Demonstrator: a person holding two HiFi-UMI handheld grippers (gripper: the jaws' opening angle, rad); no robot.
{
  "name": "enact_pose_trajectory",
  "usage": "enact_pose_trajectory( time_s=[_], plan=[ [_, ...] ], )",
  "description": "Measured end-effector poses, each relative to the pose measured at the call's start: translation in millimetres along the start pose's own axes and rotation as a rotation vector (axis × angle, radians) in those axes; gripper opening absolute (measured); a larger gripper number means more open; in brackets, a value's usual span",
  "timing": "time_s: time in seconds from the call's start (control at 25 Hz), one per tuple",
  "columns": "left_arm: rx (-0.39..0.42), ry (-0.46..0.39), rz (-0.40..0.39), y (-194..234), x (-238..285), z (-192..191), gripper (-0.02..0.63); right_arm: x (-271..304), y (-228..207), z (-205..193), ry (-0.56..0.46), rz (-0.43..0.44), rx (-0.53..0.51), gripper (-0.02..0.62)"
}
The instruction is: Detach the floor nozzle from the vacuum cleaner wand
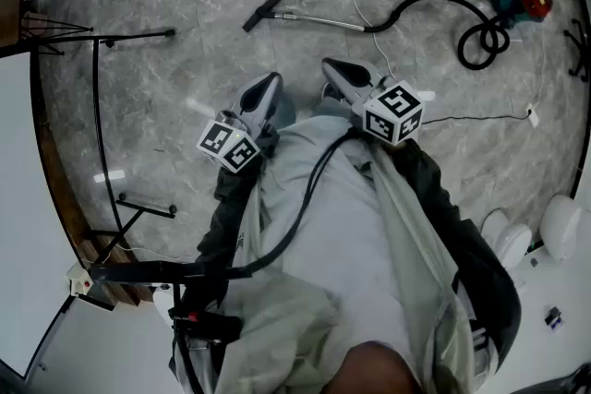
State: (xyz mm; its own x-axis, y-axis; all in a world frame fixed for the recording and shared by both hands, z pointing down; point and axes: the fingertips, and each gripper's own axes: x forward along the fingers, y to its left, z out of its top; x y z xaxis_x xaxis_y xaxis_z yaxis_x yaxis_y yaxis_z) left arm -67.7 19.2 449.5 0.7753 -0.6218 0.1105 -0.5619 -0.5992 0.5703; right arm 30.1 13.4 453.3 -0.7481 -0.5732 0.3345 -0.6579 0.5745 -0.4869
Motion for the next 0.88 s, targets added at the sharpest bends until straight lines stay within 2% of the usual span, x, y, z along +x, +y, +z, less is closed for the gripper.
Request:
enact_pose_trajectory(
  time_s=[0.64, 0.76, 0.88],
  plan=[
    [-0.019, -0.036, 0.030, -9.2, -0.8, -2.9, 0.006, -8.8, 5.7, -0.1, 0.021, 0.064, -0.026, -0.003],
    [-0.019, -0.050, 0.042, -10.9, -0.4, -1.9, 0.006, -14.9, 18.7, 9.2, -0.023, 0.119, -0.116, -0.003],
    [-0.018, -0.059, 0.053, -12.6, -0.4, -2.7, 0.006, -24.6, 34.4, 19.8, -0.067, 0.131, -0.311, -0.003]
  ],
)
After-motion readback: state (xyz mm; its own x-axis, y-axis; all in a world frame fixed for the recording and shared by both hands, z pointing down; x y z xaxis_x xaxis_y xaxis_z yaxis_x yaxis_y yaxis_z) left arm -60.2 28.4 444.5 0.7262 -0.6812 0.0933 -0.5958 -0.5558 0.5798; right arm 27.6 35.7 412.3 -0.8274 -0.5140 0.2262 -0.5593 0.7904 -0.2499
